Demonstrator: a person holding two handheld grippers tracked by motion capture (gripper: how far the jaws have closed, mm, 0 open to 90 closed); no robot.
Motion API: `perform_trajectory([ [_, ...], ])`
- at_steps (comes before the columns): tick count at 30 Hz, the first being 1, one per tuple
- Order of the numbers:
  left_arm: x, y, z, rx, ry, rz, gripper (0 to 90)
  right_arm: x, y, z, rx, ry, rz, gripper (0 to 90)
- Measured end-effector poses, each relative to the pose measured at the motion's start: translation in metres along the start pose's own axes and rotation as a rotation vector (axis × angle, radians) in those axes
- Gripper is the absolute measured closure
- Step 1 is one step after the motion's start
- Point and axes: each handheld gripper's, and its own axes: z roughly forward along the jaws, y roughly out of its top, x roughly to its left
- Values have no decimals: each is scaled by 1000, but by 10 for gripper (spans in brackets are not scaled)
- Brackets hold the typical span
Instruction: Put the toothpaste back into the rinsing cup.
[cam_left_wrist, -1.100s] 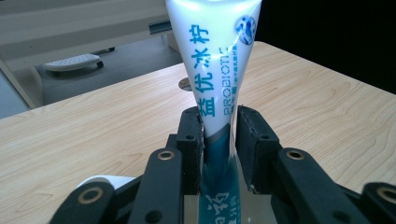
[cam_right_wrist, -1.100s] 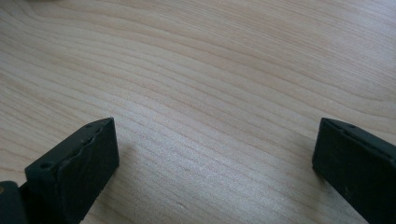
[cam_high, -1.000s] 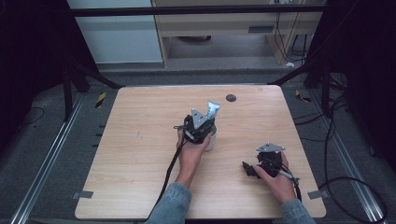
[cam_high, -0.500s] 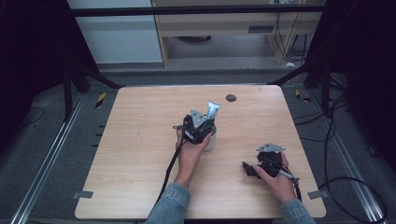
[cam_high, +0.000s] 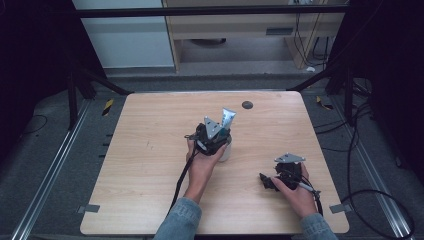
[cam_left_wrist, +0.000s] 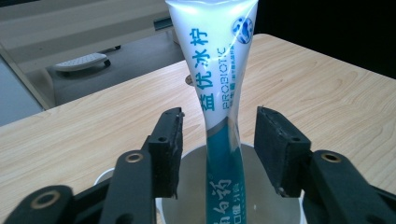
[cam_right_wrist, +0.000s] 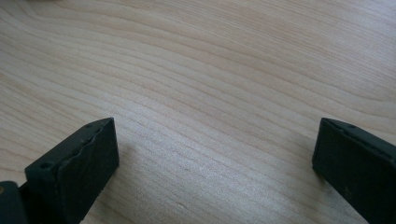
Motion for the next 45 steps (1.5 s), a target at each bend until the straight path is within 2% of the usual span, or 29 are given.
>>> perform_trajectory([
  [10,4,2,-8,67,-21,-2,391,0,0,0,0,0,0,7],
  [13,5,3,-13,100,-50,2,351,0,0,0,0,0,0,7],
  [17,5,4,-17,110,-64,0,304,0,0,0,0,-2,1,7],
  [22,3,4,-23,130,-63,29,235,0,0,0,0,-2,1,7],
  [24,3,4,-24,136,-64,30,203,0,0,0,0,-1,2,6],
  [27,3,2,-26,174,-71,9,150,0,0,0,0,-1,2,7],
  [29,3,1,-27,192,-62,17,128,0,0,0,0,-1,2,7],
  [33,5,-2,-30,229,-72,1,101,0,0,0,0,-1,2,6],
  [37,5,-3,-34,263,-84,11,76,0,0,0,0,-1,1,7],
  [42,5,-2,-39,277,-103,8,59,0,0,0,0,-1,1,7],
  [45,5,0,-44,298,-95,32,56,0,0,0,0,-2,1,7],
])
